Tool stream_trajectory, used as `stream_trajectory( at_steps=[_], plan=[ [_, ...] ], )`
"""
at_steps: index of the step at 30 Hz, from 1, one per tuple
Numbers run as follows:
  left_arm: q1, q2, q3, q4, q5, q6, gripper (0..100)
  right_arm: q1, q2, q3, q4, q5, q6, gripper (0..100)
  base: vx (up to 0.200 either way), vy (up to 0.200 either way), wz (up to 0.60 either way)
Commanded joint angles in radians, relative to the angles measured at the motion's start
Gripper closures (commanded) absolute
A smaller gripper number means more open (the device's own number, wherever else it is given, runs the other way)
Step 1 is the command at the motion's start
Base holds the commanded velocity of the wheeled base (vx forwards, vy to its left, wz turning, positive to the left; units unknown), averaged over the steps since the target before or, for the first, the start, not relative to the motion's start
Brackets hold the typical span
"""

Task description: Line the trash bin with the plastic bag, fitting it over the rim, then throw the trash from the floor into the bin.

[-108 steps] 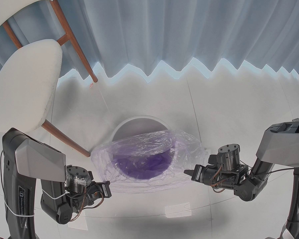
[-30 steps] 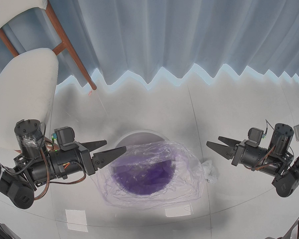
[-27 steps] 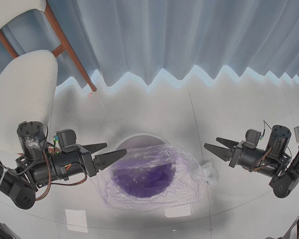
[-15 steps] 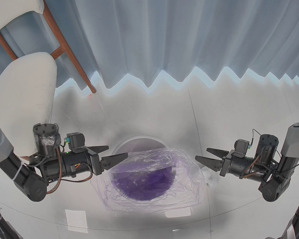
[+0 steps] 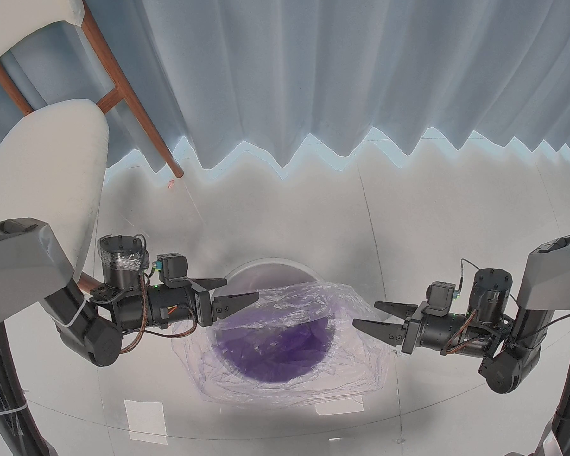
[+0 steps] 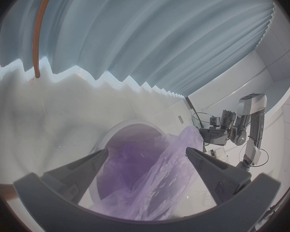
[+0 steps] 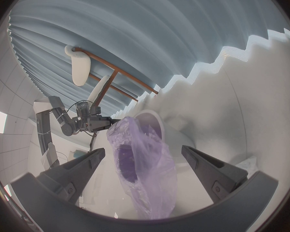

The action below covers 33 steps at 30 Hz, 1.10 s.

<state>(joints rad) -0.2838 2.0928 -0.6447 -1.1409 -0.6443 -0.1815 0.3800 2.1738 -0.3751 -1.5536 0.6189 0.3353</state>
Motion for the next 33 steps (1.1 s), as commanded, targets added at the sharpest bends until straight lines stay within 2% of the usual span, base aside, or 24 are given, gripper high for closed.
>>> stream_trajectory(
  at_steps=[1, 2, 13, 19, 24, 25, 33],
  plan=[
    [0.0, 0.035, 0.0, -0.005, 0.0, -0.001, 0, 0.019, 0.035, -0.002, -0.016, -0.002, -0.001, 0, 0.0, 0.0, 0.0],
    [0.0, 0.035, 0.0, -0.005, 0.0, -0.001, 100, 0.019, 0.038, -0.002, -0.016, -0.002, -0.002, 100, 0.0, 0.0, 0.0],
    [0.025, 0.003, 0.0, 0.0, -0.002, -0.021, 100, 0.014, 0.021, -0.031, -0.017, -0.005, 0.016, 100, 0.0, 0.0, 0.0],
    [0.035, -0.007, -0.029, -0.008, 0.008, -0.073, 100, 0.01, 0.032, -0.137, -0.017, -0.005, 0.123, 100, 0.0, 0.0, 0.0],
    [0.041, -0.01, -0.053, -0.008, 0.008, -0.095, 100, 0.007, 0.041, -0.183, -0.017, -0.007, 0.159, 100, 0.0, 0.0, 0.0],
    [0.043, -0.002, -0.102, -0.007, 0.012, -0.105, 100, 0.007, 0.052, -0.237, -0.017, -0.008, 0.194, 100, 0.0, 0.0, 0.0],
    [0.04, -0.008, -0.124, -0.005, 0.0, -0.156, 100, -0.004, 0.078, -0.292, -0.017, -0.024, 0.212, 100, 0.0, 0.0, 0.0]
  ],
)
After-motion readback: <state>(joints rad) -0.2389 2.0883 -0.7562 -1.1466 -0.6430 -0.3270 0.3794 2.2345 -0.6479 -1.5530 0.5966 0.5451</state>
